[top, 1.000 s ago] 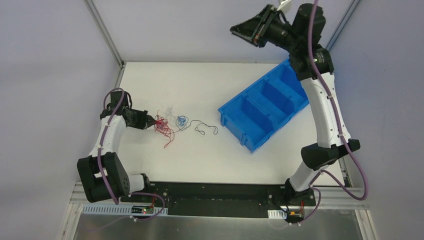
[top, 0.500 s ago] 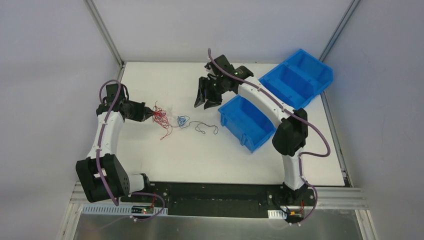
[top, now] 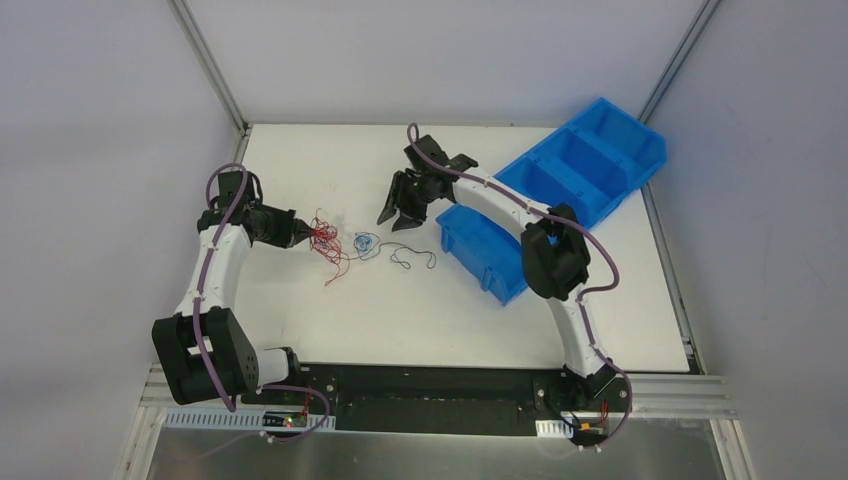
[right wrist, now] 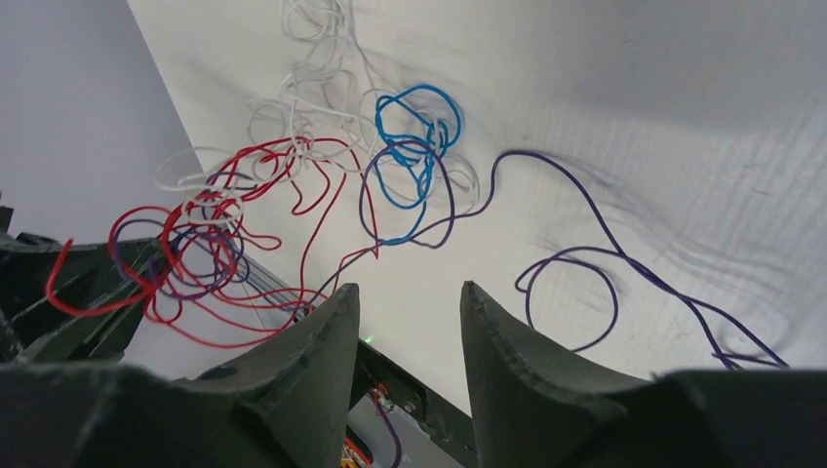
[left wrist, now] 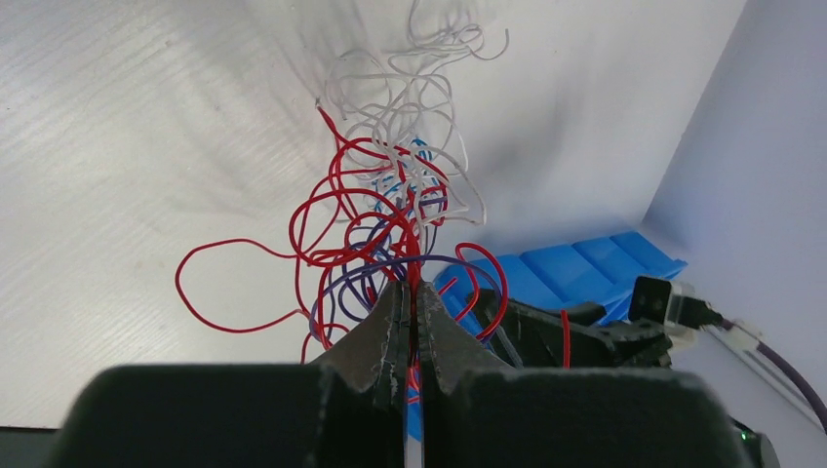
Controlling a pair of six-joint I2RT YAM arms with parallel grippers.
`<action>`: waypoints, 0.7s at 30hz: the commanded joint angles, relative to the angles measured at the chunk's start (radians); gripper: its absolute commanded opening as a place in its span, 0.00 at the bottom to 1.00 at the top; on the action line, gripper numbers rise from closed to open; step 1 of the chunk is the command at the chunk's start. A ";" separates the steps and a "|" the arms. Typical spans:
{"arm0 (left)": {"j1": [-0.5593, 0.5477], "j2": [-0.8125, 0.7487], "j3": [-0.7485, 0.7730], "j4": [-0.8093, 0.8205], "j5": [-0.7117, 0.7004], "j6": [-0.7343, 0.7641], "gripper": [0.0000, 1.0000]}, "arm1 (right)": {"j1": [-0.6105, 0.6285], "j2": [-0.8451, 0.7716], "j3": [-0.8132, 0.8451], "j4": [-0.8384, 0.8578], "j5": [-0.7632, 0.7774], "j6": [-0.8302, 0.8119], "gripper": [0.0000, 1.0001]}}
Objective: Untangle the cables
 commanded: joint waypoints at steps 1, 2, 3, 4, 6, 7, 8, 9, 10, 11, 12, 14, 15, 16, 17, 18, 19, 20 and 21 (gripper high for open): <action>-0.011 -0.010 0.001 -0.011 0.019 0.019 0.00 | 0.029 0.064 0.076 0.015 -0.015 0.056 0.45; -0.013 -0.008 0.004 -0.011 0.020 0.019 0.00 | 0.034 0.079 0.093 -0.002 -0.008 0.051 0.45; -0.015 -0.006 0.008 -0.011 0.022 0.020 0.00 | 0.041 0.092 0.107 -0.016 -0.002 0.045 0.45; -0.017 -0.003 0.012 -0.011 0.022 0.020 0.00 | 0.046 0.103 0.113 -0.021 0.000 0.041 0.45; -0.021 0.002 0.020 -0.011 0.025 0.021 0.00 | 0.053 0.118 0.114 -0.019 0.002 0.039 0.45; -0.022 0.002 0.023 -0.011 0.025 0.022 0.00 | 0.055 0.124 0.114 -0.017 0.004 0.036 0.45; -0.023 0.004 0.025 -0.011 0.025 0.022 0.00 | 0.058 0.132 0.115 -0.016 0.007 0.033 0.46; -0.024 0.006 0.026 -0.011 0.025 0.022 0.00 | 0.060 0.138 0.116 -0.014 0.012 0.028 0.46; -0.026 0.008 0.029 -0.011 0.027 0.022 0.00 | 0.063 0.146 0.119 -0.011 0.013 0.024 0.45; -0.028 0.010 0.031 -0.011 0.028 0.022 0.00 | 0.064 0.155 0.125 -0.010 0.015 0.020 0.45; -0.029 0.011 0.032 -0.011 0.027 0.021 0.00 | 0.065 0.166 0.134 -0.011 0.018 0.019 0.44; -0.034 0.012 0.035 -0.011 0.028 0.023 0.00 | 0.066 0.187 0.156 -0.014 0.024 0.017 0.41; -0.035 0.014 0.036 -0.011 0.028 0.022 0.00 | 0.067 0.200 0.170 -0.017 0.027 0.016 0.39; -0.036 0.013 0.036 -0.011 0.029 0.022 0.00 | 0.069 0.210 0.182 -0.024 0.030 0.014 0.38; -0.037 0.012 0.036 -0.011 0.029 0.022 0.00 | 0.069 0.221 0.192 -0.034 0.038 0.011 0.36; -0.037 0.013 0.039 -0.011 0.028 0.022 0.00 | 0.070 0.226 0.195 -0.041 0.046 0.008 0.35; -0.040 0.014 0.039 -0.011 0.029 0.022 0.00 | 0.072 0.229 0.194 -0.043 0.054 0.006 0.32; -0.040 0.015 0.042 -0.011 0.029 0.022 0.00 | 0.073 0.229 0.189 -0.043 0.062 0.004 0.29; -0.041 0.015 0.044 -0.011 0.030 0.022 0.00 | 0.071 0.229 0.186 -0.046 0.073 0.000 0.26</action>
